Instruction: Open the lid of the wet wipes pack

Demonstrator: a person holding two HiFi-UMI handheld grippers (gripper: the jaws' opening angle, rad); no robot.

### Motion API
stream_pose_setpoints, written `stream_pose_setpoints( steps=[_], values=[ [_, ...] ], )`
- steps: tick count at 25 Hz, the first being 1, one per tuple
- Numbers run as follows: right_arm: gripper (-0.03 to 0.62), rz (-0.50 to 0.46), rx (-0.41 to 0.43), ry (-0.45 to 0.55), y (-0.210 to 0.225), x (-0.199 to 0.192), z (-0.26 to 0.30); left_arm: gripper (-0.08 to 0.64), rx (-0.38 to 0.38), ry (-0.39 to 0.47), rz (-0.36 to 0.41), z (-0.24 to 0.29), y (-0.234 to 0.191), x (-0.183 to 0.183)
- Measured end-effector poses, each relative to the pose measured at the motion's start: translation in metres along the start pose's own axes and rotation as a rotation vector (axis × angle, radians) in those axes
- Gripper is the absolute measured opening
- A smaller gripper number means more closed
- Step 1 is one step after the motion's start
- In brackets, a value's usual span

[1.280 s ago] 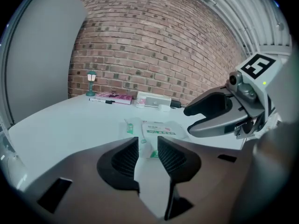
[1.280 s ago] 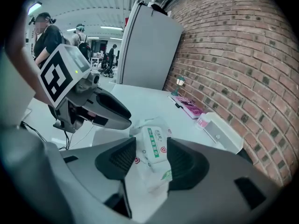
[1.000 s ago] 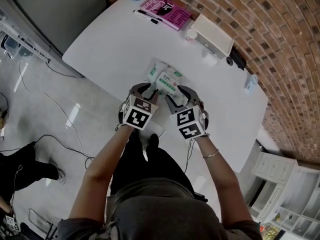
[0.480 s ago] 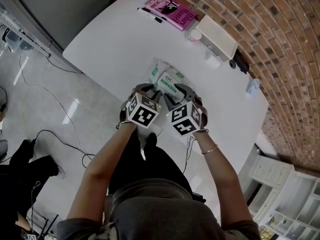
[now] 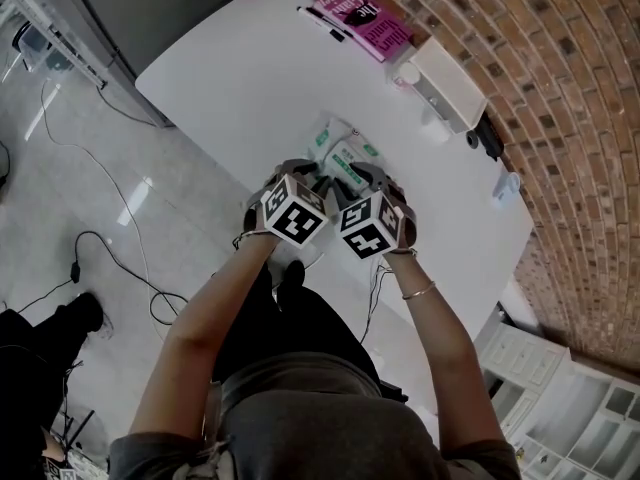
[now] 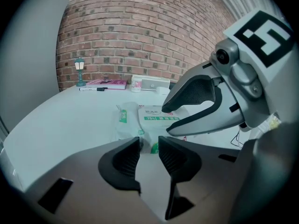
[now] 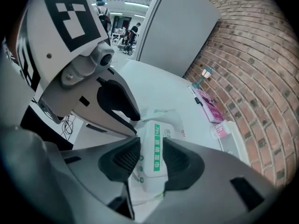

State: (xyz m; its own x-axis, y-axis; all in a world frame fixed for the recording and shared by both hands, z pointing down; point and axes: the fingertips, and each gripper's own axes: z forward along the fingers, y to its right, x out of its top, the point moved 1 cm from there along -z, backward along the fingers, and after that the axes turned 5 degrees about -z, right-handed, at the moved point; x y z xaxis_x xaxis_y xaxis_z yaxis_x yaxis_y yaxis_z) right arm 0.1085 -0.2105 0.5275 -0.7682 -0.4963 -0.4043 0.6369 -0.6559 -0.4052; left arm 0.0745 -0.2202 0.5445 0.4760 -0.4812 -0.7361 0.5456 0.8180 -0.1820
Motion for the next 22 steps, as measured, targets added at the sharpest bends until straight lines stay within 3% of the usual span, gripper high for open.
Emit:
stream_pose_setpoints(
  steps=[13, 22],
  values=[
    [0.095, -0.066, 0.036, -0.055, -0.0011, -0.0023, 0.0079, 0.13, -0.015, 0.001, -0.018, -0.0004, -0.0013, 0.0017],
    [0.067, -0.154, -0.002, -0.088, -0.0063, -0.0008, 0.0084, 0.13, -0.015, 0.005, -0.02, -0.0006, -0.001, 0.0022]
  ],
)
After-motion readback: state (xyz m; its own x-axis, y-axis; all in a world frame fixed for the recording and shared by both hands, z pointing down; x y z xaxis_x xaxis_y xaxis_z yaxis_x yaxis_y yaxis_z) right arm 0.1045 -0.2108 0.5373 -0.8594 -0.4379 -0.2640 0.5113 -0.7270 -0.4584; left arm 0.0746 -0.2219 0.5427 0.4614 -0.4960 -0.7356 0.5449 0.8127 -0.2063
